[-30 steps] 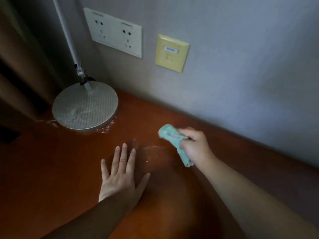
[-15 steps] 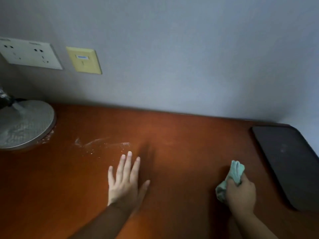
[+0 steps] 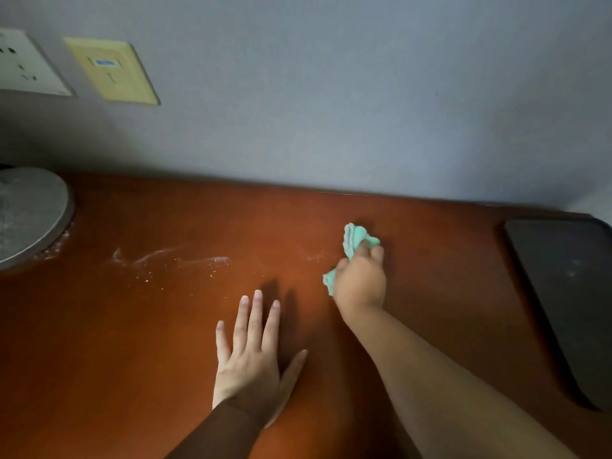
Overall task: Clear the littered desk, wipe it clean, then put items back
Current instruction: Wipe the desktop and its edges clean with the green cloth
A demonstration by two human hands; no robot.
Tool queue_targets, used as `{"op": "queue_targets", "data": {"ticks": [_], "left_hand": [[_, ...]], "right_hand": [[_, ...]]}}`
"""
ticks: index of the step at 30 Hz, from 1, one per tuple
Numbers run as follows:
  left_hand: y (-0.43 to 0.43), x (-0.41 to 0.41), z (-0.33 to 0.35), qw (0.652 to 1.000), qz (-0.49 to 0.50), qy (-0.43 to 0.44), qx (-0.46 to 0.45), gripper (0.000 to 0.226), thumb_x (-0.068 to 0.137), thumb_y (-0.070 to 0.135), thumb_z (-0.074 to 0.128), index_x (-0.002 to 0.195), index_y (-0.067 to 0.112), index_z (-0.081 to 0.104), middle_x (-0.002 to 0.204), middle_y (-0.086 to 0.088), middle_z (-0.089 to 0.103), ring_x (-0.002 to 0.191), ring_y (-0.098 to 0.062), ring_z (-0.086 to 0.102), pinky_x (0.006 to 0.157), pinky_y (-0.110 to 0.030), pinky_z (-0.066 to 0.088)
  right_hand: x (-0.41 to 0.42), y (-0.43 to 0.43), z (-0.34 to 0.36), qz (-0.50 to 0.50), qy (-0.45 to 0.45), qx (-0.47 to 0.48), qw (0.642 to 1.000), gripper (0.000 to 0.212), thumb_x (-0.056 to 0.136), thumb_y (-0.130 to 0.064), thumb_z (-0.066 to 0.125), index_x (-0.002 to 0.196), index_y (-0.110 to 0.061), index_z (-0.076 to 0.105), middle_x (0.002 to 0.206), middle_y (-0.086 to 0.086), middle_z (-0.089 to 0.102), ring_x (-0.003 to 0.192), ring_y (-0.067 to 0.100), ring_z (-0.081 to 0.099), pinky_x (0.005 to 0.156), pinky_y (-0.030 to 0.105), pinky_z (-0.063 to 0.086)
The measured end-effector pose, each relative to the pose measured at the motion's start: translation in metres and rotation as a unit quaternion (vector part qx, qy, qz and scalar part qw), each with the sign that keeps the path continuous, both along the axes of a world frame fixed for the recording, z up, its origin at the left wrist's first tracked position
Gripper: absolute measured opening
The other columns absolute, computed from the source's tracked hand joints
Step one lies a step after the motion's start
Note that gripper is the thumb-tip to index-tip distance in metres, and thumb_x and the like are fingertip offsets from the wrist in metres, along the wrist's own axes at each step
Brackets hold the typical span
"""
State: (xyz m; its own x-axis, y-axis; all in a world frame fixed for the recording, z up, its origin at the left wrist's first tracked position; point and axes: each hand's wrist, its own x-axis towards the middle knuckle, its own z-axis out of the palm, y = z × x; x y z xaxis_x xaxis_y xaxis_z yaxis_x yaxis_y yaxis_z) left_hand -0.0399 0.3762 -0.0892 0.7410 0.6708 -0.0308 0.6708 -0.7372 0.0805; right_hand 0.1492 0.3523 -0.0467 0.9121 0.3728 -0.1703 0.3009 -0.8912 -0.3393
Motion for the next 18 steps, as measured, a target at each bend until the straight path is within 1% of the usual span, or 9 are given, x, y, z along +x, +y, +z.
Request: {"op": "queue_targets", "data": {"ticks": [3, 5, 7, 8, 9, 11, 13, 15, 18], "left_hand": [[0.001, 0.001, -0.002, 1.000, 0.003, -0.002, -0.010, 0.080, 0.090, 0.067, 0.015, 0.146, 0.012, 0.026, 0.152, -0.009, 0.028, 0.146, -0.019, -0.004, 0.112, -0.044, -0.002], [0.002, 0.001, -0.003, 1.000, 0.004, -0.015, -0.012, 0.084, 0.090, 0.067, 0.014, 0.149, 0.007, 0.015, 0.154, -0.011, 0.022, 0.146, -0.019, -0.003, 0.113, -0.040, 0.000], [0.001, 0.001, -0.004, 0.999, 0.007, -0.036, -0.009, 0.086, 0.090, 0.067, 0.015, 0.150, 0.006, 0.006, 0.158, -0.011, 0.009, 0.146, -0.020, -0.004, 0.114, -0.036, -0.001], [0.002, 0.001, -0.004, 0.999, 0.004, -0.040, -0.012, 0.087, 0.089, 0.068, 0.015, 0.150, 0.007, 0.004, 0.158, -0.009, 0.003, 0.146, -0.020, -0.004, 0.115, -0.035, -0.002], [0.002, 0.001, -0.004, 0.999, -0.001, -0.043, -0.021, 0.088, 0.089, 0.068, 0.016, 0.150, 0.007, 0.004, 0.158, -0.007, 0.000, 0.146, -0.020, -0.003, 0.115, -0.035, -0.003], [0.003, 0.003, -0.005, 0.998, -0.004, -0.050, -0.041, 0.089, 0.087, 0.070, 0.016, 0.149, 0.006, 0.014, 0.159, -0.005, 0.000, 0.146, -0.019, -0.002, 0.116, -0.035, -0.004], [0.003, 0.004, -0.006, 0.998, -0.004, -0.046, -0.049, 0.088, 0.086, 0.071, 0.017, 0.144, 0.005, 0.026, 0.158, -0.004, 0.002, 0.147, -0.018, 0.000, 0.117, -0.035, -0.003], [0.004, 0.003, -0.009, 0.998, 0.000, -0.047, -0.047, 0.087, 0.084, 0.072, 0.018, 0.141, 0.007, 0.030, 0.158, -0.004, 0.004, 0.147, -0.017, 0.000, 0.117, -0.035, -0.002], [0.006, 0.004, -0.013, 0.998, -0.005, -0.049, -0.032, 0.090, 0.083, 0.074, 0.020, 0.146, 0.010, 0.023, 0.158, -0.004, 0.005, 0.147, -0.017, 0.001, 0.117, -0.036, 0.001]], "right_hand": [[-0.019, 0.041, 0.000, 0.172, 0.022, 0.018, 0.985, 0.051, 0.096, -0.021, 0.041, 0.145, -0.014, 0.031, 0.141, 0.005, 0.034, 0.111, 0.028, 0.053, 0.091, 0.033, 0.042], [-0.032, 0.056, 0.005, 0.310, 0.051, 0.036, 0.949, 0.045, 0.094, -0.019, 0.044, 0.139, -0.016, 0.042, 0.137, 0.002, 0.039, 0.113, 0.027, 0.052, 0.092, 0.034, 0.042], [-0.032, 0.059, 0.012, 0.378, 0.095, 0.087, 0.917, 0.039, 0.092, -0.015, 0.046, 0.130, -0.015, 0.054, 0.127, 0.003, 0.047, 0.109, 0.025, 0.053, 0.091, 0.035, 0.043], [-0.025, 0.055, 0.015, 0.368, 0.105, 0.128, 0.915, 0.038, 0.090, -0.013, 0.047, 0.127, -0.014, 0.057, 0.122, 0.004, 0.049, 0.106, 0.025, 0.054, 0.090, 0.035, 0.045], [-0.011, 0.048, 0.017, 0.329, 0.091, 0.165, 0.925, 0.038, 0.089, -0.012, 0.048, 0.125, -0.015, 0.059, 0.118, 0.004, 0.050, 0.104, 0.025, 0.055, 0.088, 0.035, 0.046], [0.033, 0.029, 0.019, 0.214, 0.016, 0.178, 0.960, 0.041, 0.086, -0.013, 0.049, 0.125, -0.019, 0.059, 0.116, 0.004, 0.052, 0.103, 0.025, 0.056, 0.084, 0.034, 0.048], [0.088, 0.006, 0.019, 0.091, -0.053, 0.113, 0.988, 0.042, 0.086, -0.013, 0.049, 0.127, -0.020, 0.058, 0.117, 0.007, 0.052, 0.107, 0.029, 0.053, 0.084, 0.034, 0.046], [0.132, -0.010, 0.020, 0.000, -0.073, 0.025, 0.997, 0.041, 0.088, -0.013, 0.048, 0.128, -0.016, 0.056, 0.118, 0.013, 0.050, 0.109, 0.035, 0.051, 0.083, 0.034, 0.045], [0.152, 0.002, 0.012, -0.025, -0.043, -0.028, 0.998, 0.033, 0.089, -0.014, 0.044, 0.119, -0.009, 0.057, 0.116, 0.015, 0.048, 0.096, 0.035, 0.054, 0.064, 0.027, 0.036]]}}
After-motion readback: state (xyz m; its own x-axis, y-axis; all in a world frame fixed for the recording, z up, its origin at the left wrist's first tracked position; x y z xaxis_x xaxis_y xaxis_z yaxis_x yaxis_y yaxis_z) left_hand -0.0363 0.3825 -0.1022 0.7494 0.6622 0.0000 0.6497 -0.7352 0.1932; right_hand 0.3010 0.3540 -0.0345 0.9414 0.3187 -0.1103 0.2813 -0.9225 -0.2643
